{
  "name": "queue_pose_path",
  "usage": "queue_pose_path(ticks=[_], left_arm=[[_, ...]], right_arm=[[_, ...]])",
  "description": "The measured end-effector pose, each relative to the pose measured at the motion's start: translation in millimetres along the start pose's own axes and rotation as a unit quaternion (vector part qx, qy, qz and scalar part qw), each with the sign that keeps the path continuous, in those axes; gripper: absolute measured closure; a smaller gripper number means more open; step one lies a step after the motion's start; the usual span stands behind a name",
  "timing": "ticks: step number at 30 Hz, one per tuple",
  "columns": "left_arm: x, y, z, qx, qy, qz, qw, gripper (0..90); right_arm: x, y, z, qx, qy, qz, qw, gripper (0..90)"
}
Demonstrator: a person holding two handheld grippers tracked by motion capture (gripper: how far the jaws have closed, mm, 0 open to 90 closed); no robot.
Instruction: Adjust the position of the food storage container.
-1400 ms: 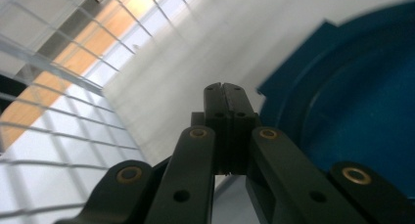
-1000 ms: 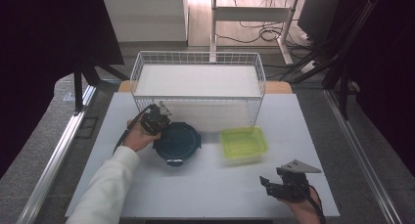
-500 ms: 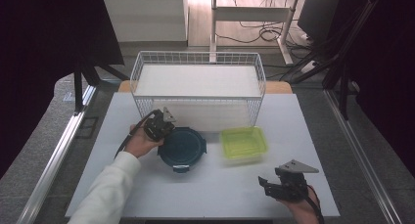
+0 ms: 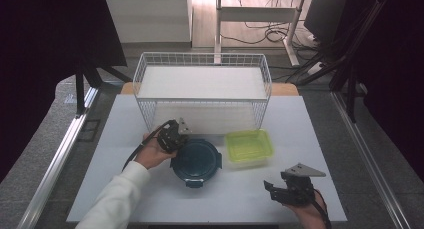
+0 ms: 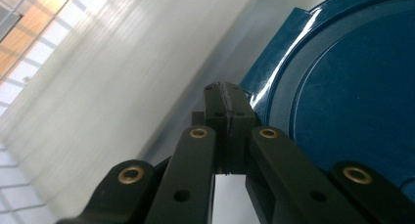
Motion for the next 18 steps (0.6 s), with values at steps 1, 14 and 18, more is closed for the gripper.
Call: queue_pose_path(ticks=[1,14,18], left_arm=[[-0.2,3.4,-0.7,0.003,0.001,-0.001,1.0000,90.0],[-4.1,28.0,-2.6,0.023,0.009,0.005,0.9997,90.0],[-4.7,33.0,-2.5,0.026,0.014,0.009,0.9995,90.0]], right_arm=[[-0.5,1.0,0.0,0.000,0.001,0.001,1.0000,28.7],[1.1,-2.0,-0.5,-0.003,-0.001,-0.001,1.0000,28.8],[1.4,-1.8,-0.5,-0.002,0.000,-0.003,1.0000,28.7]])
Point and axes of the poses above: each handheld gripper's, and its own axes: x roughly forward along the jaws, z roughly out of its underside, y roughly to its right, the point moved 1 cm from there along x, roughly forward along the jaws, and after that the axes turned 5 degrees about z, right-handed, at the moved point
